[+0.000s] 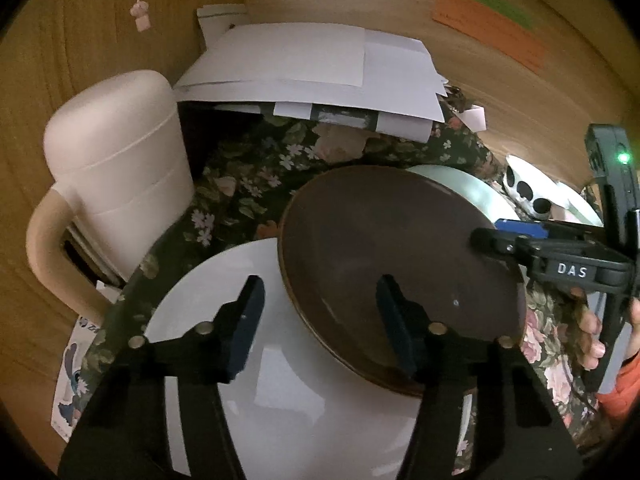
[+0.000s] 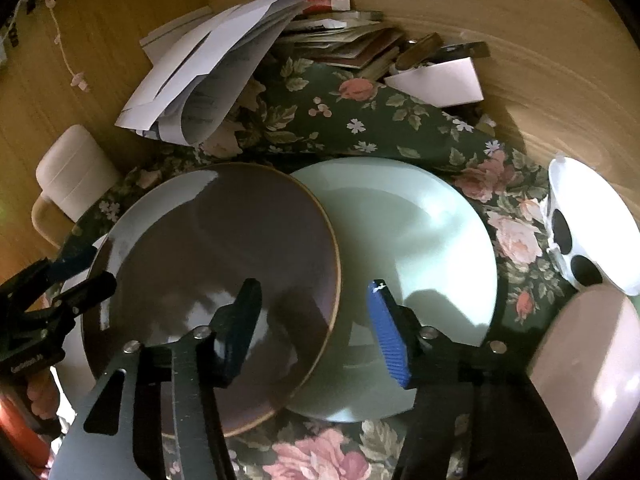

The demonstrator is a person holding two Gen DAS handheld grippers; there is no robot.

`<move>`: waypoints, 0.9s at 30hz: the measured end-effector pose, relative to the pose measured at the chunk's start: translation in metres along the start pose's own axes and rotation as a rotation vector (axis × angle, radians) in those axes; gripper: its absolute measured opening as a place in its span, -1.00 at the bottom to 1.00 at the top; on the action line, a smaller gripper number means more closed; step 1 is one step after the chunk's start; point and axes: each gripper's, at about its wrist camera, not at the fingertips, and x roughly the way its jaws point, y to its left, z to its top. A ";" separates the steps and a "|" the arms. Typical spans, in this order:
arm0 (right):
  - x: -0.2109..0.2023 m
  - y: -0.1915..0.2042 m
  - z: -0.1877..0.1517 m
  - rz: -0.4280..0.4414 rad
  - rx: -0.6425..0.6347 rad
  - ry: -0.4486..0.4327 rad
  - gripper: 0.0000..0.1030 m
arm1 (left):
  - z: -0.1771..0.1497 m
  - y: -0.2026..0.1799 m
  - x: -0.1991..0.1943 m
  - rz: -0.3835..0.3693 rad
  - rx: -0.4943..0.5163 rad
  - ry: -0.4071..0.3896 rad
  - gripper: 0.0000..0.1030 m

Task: Organize plates and bowls

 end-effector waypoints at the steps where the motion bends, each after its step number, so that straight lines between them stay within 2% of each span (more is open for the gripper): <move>1: 0.003 0.001 0.002 0.002 0.002 0.003 -0.10 | 0.000 0.001 0.002 -0.003 -0.006 0.007 0.04; 4: 0.009 0.000 0.004 0.024 0.013 0.016 -0.26 | 0.001 0.006 0.007 -0.018 -0.029 0.026 -0.10; 7: 0.014 -0.002 0.005 0.031 0.012 0.026 -0.29 | 0.001 0.008 0.010 -0.033 -0.047 0.043 -0.25; 13: 0.018 -0.001 0.004 0.051 0.019 0.032 -0.33 | 0.000 0.009 0.011 -0.056 -0.053 0.048 -0.35; 16: 0.021 -0.001 0.003 0.064 0.034 0.036 -0.33 | 0.000 0.007 0.012 -0.076 -0.054 0.055 -0.37; 21: 0.022 -0.004 0.001 0.075 0.050 0.045 -0.32 | 0.002 0.001 0.012 -0.067 -0.039 0.052 -0.37; 27: 0.012 -0.004 -0.004 0.068 0.046 0.036 -0.33 | 0.006 0.005 0.013 -0.090 -0.092 0.061 -0.37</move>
